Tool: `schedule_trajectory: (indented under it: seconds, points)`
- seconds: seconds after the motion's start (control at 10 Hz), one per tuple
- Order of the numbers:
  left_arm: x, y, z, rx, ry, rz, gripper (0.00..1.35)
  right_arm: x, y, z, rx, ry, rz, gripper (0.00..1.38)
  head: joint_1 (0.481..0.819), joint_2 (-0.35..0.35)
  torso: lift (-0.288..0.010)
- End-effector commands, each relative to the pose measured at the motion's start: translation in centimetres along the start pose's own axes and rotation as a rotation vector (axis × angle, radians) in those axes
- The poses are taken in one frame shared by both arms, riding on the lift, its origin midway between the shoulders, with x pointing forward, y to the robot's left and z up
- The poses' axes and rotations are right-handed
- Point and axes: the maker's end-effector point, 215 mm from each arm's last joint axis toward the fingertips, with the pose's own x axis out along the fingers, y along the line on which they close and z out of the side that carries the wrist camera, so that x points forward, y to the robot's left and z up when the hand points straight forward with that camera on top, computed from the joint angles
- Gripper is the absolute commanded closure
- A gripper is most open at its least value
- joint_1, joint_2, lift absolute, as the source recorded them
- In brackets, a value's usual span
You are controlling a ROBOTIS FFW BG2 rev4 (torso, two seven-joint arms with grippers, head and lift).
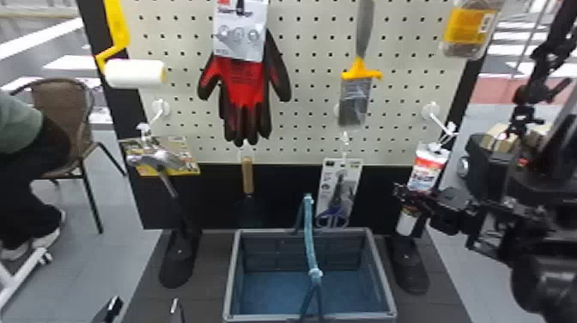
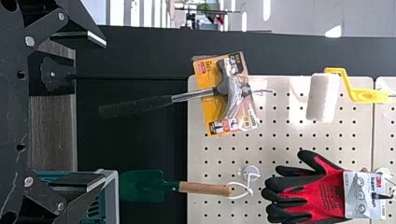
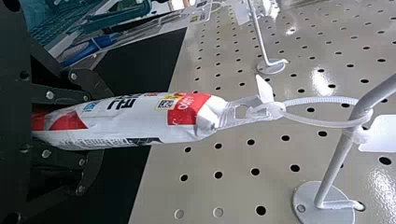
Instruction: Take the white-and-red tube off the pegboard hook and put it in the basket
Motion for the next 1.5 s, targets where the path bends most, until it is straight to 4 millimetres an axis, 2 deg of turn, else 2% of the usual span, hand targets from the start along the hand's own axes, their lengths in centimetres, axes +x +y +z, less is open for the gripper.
schedule_trajectory:
  seconds: [0.0,0.8,1.0,1.4]
  points:
    - [0.0,0.0,0.0,-0.003,0.0,0.002,0.28,0.0,0.0,0.3,-0.009,-0.002,0.001,1.08,0.549,0.0,-0.1]
    - [-0.1,0.0,-0.1,-0.003,0.002,0.002,0.28,-0.2,0.4,0.6,-0.022,-0.003,-0.002,1.08,0.549,0.0,-0.1]
    - [0.0,0.0,0.0,-0.001,0.0,0.001,0.28,-0.5,1.1,2.6,-0.074,-0.02,-0.015,1.08,0.549,0.0,-0.1]
    - [0.0,-0.1,-0.2,-0.003,0.006,0.0,0.28,-1.7,2.5,3.8,-0.097,-0.043,-0.026,1.08,0.549,0.0,-0.1]
